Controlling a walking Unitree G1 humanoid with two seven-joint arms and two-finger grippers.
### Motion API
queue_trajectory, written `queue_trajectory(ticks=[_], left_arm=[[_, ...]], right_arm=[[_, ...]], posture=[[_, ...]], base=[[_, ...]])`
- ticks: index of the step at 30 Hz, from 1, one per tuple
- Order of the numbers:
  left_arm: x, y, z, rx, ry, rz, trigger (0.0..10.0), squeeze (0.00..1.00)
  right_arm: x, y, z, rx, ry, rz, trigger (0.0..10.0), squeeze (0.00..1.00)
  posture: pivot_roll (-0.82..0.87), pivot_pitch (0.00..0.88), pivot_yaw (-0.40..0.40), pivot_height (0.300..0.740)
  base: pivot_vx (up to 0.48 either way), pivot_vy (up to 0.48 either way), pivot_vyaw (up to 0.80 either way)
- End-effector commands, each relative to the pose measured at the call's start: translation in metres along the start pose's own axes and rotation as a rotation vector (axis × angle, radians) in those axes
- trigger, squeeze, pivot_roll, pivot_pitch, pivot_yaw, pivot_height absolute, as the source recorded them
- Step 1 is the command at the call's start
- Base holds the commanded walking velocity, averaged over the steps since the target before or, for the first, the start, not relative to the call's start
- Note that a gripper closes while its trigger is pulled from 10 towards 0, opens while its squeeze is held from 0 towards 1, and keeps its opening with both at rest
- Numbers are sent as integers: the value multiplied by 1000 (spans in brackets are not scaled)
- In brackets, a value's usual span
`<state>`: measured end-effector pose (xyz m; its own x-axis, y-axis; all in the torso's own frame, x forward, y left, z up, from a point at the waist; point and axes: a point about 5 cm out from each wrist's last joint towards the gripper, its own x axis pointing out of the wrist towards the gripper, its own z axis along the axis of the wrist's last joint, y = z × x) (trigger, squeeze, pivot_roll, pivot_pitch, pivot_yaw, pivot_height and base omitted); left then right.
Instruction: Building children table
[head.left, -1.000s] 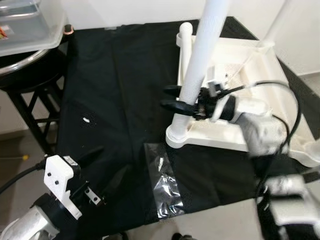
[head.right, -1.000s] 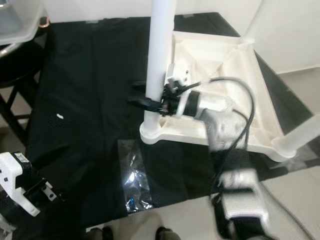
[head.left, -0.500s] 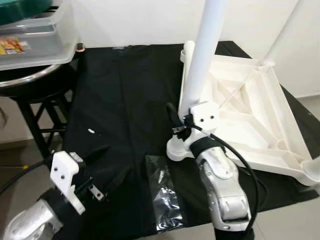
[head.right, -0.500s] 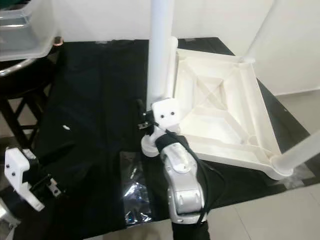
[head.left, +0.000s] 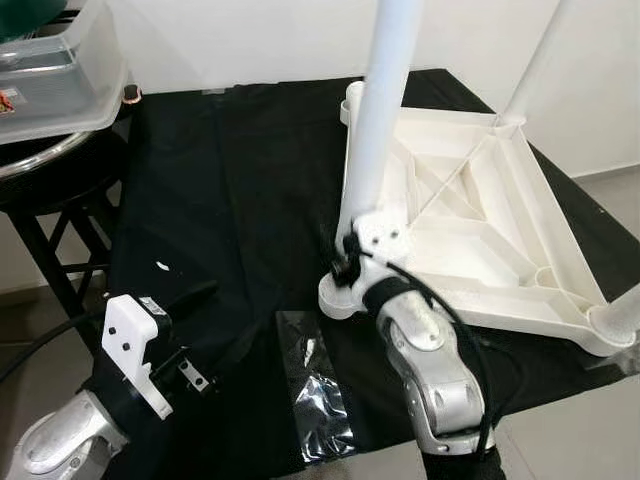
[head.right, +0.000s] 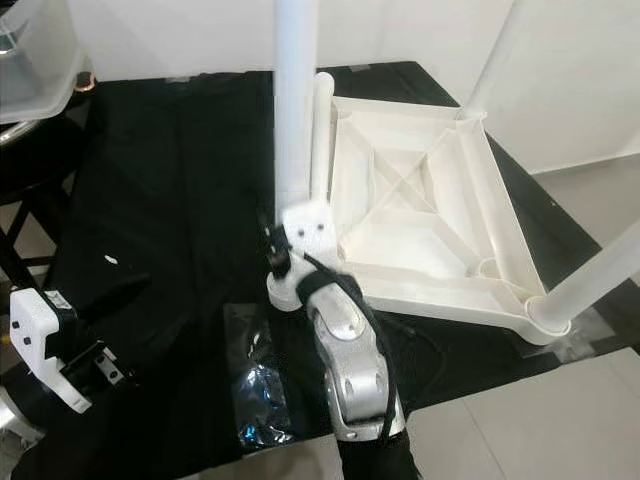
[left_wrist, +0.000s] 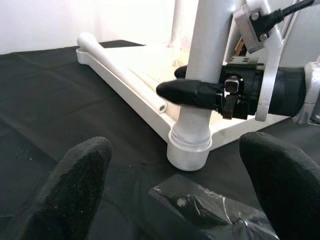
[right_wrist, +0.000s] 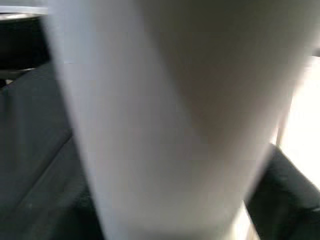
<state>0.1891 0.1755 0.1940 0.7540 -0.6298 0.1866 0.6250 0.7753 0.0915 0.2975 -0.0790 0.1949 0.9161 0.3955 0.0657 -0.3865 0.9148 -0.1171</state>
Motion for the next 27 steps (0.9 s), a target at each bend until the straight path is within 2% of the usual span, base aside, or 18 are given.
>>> queue_trajectory(ticks=[1, 3, 4, 5, 6, 7, 9, 10, 11, 12, 14, 17, 23, 24, 25, 26, 27], left_arm=[[-1, -2, -1, 1, 11, -10, 10000, 0], [-1, -2, -1, 1, 11, -10, 10000, 0], [-1, -2, -1, 0, 11, -10, 10000, 0], [-1, -2, -1, 0, 11, -10, 10000, 0], [-2, -4, 0, -1, 9, -9, 10000, 0], [-2, -4, 0, -1, 9, -9, 10000, 0], [-3, -6, 1, -2, 13, -5, 10000, 0], [-4, -6, 1, -2, 15, -3, 10000, 0], [-4, -6, 1, -2, 15, -3, 10000, 0], [-7, -8, 1, 1, 36, 1, 10000, 0], [-9, -9, 0, 7, 50, 2, 10000, 0], [-17, -10, 2, 16, 73, 25, 10000, 0], [-24, -9, 7, 21, 77, 48, 10000, 0], [-25, -9, 8, 18, 70, 49, 10000, 0], [-25, -9, 10, 16, 65, 50, 10000, 0], [-25, -10, 11, 14, 59, 47, 10000, 0], [-26, -11, 11, 12, 57, 45, 10000, 0]], right_arm=[[5, -4, 8, 25, -39, 64, 10000, 1000], [5, -4, 8, 25, -39, 64, 10000, 1000], [9, -9, 16, 27, -70, 162, 10000, 1000], [9, -9, 16, 27, -70, 162, 10000, 1000], [16, -26, 34, -19, -118, 404, 10000, 0], [16, -26, 34, -19, -118, 404, 10000, 0], [18, -39, 42, -65, -115, 622, 10000, 0], [18, -42, 43, -74, -106, 679, 10000, 0], [18, -42, 43, -74, -106, 679, 10000, 0], [18, -48, 39, -178, -58, 782, 10000, 0], [18, -49, 40, -194, -51, 818, 10000, 0], [27, -56, 55, -150, -103, 829, 10000, 0], [40, -69, 59, -147, -110, 852, 10000, 0], [41, -72, 59, -142, -108, 868, 5137, 0], [42, -74, 59, -138, -108, 879, 5137, 0], [41, -75, 58, -137, -102, 893, 0, 0], [41, -76, 58, -139, -99, 908, 0, 0]], posture=[[89, 193, -41, 740], [89, 193, -41, 740], [93, 197, -43, 740], [93, 197, -43, 740], [104, 207, -49, 740], [104, 207, -49, 740], [115, 224, -53, 740], [115, 224, -53, 740], [115, 224, -53, 740], [129, 240, -53, 740], [148, 254, -57, 740], [171, 270, -55, 740], [200, 299, -52, 740], [204, 301, -51, 740], [204, 301, -51, 740], [209, 303, -54, 740], [209, 303, -54, 740]], base=[[0, 0, 0], [0, 0, 0], [0, 0, 0], [0, 0, 0], [0, 0, 0], [0, 0, 0], [0, 0, 0], [0, 0, 0], [0, 0, 0], [0, 0, 0], [0, 0, 0], [0, 0, 0], [0, 0, 0], [0, 0, 0], [0, 0, 0], [0, 0, 0], [0, 0, 0]])
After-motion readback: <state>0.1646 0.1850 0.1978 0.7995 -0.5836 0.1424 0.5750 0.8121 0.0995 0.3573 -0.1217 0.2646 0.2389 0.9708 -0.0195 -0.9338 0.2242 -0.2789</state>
